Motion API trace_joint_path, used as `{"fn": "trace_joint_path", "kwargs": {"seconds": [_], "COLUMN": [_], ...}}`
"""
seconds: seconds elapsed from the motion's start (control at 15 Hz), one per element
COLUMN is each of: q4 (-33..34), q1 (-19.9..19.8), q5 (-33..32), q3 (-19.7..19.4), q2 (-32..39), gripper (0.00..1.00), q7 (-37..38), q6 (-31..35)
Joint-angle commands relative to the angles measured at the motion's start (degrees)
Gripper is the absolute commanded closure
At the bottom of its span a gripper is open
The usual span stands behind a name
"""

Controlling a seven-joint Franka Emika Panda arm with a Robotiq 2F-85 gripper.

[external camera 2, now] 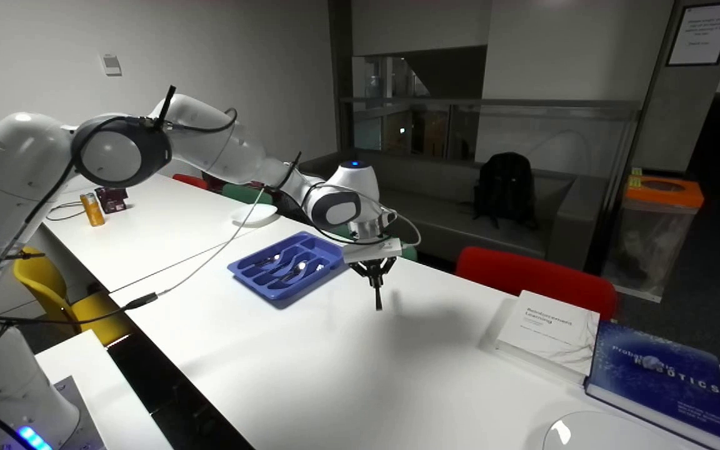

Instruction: Pick up the silver cutlery from the counter and place it on the blue tray

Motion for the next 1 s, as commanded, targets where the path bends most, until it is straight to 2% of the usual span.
{"fn": "trace_joint_path", "kwargs": {"seconds": [0.0,0.27,0.47,0.73,0.93], "q4": [-8.3,-13.2,-15.0,-16.5,-17.5], "q1": [4.9,10.0,12.6,15.7,17.4], "q5": [-2.3,-8.4,-13.1,-15.8,-17.7], "q3": [-2.9,-4.5,-3.9,-3.6,-3.7], "q2": [-8.6,-12.6,-13.0,-12.7,-12.8], "gripper": [0.97,0.97,0.97,0.97,0.97], "q7": [14.0,28.5,36.3,44.3,47.3], "q6": [2.9,4.0,2.7,1.9,1.3]}}
